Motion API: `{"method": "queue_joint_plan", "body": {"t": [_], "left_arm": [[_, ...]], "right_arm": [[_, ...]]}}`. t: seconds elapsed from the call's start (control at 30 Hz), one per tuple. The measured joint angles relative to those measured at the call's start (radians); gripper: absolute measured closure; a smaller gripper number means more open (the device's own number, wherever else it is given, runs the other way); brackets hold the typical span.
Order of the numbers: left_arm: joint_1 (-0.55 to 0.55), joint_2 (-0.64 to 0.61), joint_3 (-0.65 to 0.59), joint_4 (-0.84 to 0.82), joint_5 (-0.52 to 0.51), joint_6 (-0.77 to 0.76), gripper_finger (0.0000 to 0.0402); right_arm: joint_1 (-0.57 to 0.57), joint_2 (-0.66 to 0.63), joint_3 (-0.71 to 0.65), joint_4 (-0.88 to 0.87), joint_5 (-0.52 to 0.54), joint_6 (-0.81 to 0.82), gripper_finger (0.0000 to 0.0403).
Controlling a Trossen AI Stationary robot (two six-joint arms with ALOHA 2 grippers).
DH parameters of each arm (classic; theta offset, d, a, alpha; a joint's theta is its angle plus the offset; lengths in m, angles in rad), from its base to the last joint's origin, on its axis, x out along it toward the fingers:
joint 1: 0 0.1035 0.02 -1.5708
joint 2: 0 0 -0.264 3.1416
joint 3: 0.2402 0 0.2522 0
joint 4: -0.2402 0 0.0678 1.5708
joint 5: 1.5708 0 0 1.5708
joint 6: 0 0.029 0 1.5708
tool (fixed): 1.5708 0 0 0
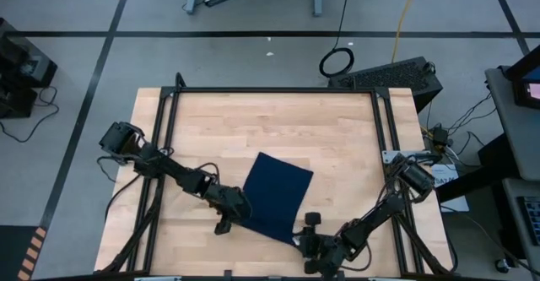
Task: Roll towel
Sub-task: Roll the dark blue towel
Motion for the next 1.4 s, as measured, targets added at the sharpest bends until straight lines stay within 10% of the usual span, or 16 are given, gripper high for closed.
{"method": "queue_joint_plan", "body": {"t": [0.3,0.63,1.4], "left_arm": [[0.080,0.000,-0.001,-0.004,0.115,-0.198,0.0388],[0.153,0.000,-0.002,-0.019,0.183,-0.233,0.0389],[0.145,0.000,-0.002,-0.021,0.072,-0.111,0.0356]], "right_arm": [[0.095,-0.058,0.000,-0.086,0.156,-0.113,0.0190],[0.025,0.057,0.003,0.299,0.235,-0.457,0.0216],[-0.127,0.053,0.009,0.100,0.031,0.238,0.0387]]}}
